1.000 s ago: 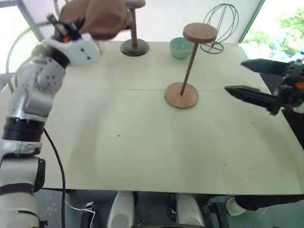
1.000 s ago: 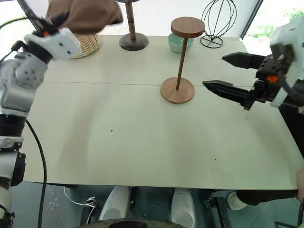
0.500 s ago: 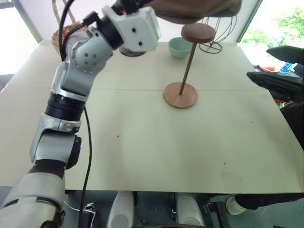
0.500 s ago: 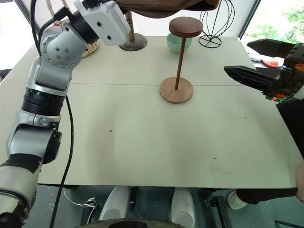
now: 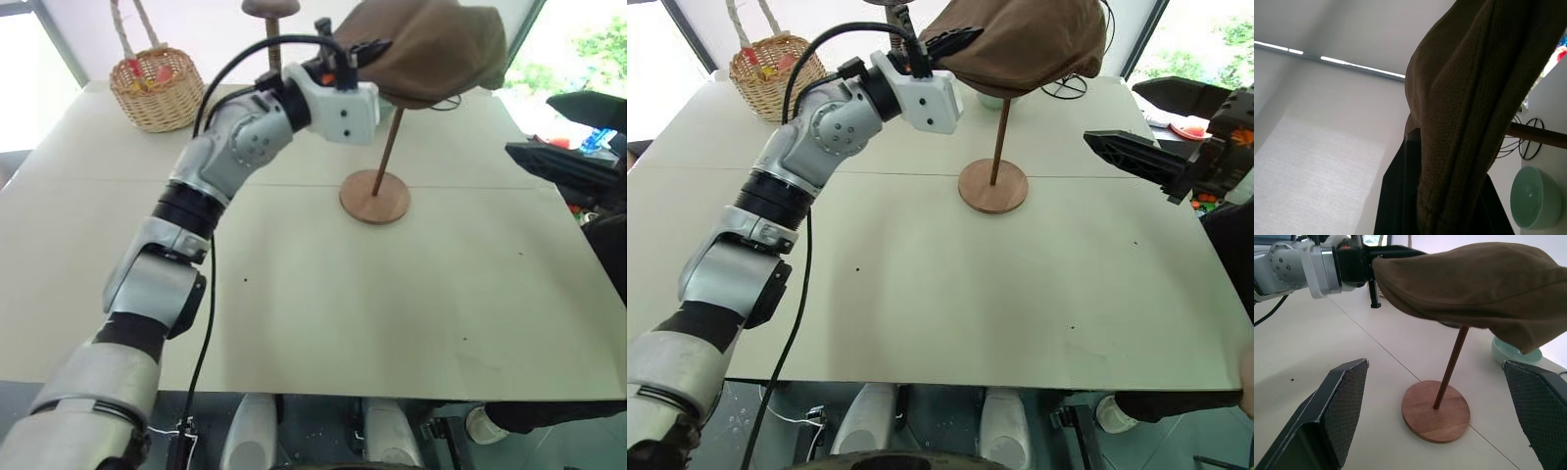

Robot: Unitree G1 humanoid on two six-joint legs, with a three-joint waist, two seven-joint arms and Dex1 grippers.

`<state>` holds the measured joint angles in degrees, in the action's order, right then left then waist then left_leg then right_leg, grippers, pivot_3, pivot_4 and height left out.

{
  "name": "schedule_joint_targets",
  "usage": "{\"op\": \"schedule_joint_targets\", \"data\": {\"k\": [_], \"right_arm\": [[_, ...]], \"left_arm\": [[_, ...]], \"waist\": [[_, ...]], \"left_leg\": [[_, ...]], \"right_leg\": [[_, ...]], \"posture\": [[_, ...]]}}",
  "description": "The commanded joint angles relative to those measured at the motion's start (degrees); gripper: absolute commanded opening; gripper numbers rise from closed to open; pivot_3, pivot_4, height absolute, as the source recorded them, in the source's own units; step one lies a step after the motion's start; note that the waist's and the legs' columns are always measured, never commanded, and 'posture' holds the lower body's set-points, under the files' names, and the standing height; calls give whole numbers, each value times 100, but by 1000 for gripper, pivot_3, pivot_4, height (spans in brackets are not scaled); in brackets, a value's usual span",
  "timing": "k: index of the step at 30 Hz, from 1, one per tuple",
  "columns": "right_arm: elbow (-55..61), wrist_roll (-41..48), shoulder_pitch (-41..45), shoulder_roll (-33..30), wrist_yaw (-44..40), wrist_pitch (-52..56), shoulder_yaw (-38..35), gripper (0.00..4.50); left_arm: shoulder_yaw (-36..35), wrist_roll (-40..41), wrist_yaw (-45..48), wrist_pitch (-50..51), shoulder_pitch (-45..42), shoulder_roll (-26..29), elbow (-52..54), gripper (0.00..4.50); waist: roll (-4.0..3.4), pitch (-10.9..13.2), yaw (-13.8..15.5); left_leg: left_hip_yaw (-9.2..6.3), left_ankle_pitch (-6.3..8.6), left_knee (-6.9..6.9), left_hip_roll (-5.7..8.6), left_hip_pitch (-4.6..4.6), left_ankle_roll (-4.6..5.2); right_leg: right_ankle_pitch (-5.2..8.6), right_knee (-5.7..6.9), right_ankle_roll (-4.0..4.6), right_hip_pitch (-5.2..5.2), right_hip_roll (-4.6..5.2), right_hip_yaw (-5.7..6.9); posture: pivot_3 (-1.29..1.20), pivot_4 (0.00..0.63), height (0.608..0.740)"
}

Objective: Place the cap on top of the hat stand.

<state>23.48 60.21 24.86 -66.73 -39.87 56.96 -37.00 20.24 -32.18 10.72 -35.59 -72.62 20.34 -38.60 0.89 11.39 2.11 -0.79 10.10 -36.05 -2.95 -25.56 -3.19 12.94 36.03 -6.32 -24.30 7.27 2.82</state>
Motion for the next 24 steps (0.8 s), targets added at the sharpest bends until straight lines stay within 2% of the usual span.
{"op": "schedule_joint_targets", "data": {"k": [1,4,6,7,12,13,14,18,24], "right_arm": [[140,107,81,-28,60,-111,-253,4500],[183,107,58,-34,78,-134,-219,4500],[202,98,42,-31,81,-153,-196,4500],[194,86,44,-25,80,-168,-178,4500],[215,57,11,35,96,-238,-107,4500],[230,60,5,44,96,-249,-94,4500],[242,54,9,51,98,-269,-59,4500],[310,-149,-56,2,32,-418,111,4500],[613,-456,-309,-1,-45,-616,292,4500]], "left_arm": [[41,-109,-129,-110,14,45,146,24],[43,-23,56,-33,273,121,360,24],[28,42,188,3,418,149,506,838],[21,77,257,15,493,158,589,1098],[-91,198,474,106,802,261,1047,3718],[-117,220,507,155,837,287,1120,4182],[-165,293,562,194,864,318,1187,4399],[-447,831,870,417,871,427,1394,4399],[-824,2101,1973,496,782,750,1685,4399]], "waist": [[0,0,6],[-1,-1,4],[-1,0,9],[-1,0,11],[-1,0,16],[-1,-1,15],[-1,-1,15],[-1,-1,11],[-4,-1,3]], "left_leg": [[0,0,1,0,1,0],[2,0,0,0,1,0],[3,0,0,0,1,0],[3,0,0,0,2,0],[4,0,-2,0,1,0],[4,0,-2,0,0,0],[4,0,-2,0,1,0],[4,0,-3,0,2,0],[5,0,0,0,5,0]], "right_leg": [[0,1,0,0,0,0],[0,1,0,0,0,-3],[0,1,0,-1,0,-3],[0,2,0,-1,0,-3],[0,2,1,-1,0,-4],[0,2,1,-1,0,-4],[-1,2,1,-1,0,-5],[0,3,1,-1,0,-5],[0,5,1,-1,0,-5]], "posture": [[0,150,728],[0,150,728],[0,150,728],[0,150,728],[0,150,728],[0,150,728],[0,150,728],[0,150,728],[0,150,728]]}}
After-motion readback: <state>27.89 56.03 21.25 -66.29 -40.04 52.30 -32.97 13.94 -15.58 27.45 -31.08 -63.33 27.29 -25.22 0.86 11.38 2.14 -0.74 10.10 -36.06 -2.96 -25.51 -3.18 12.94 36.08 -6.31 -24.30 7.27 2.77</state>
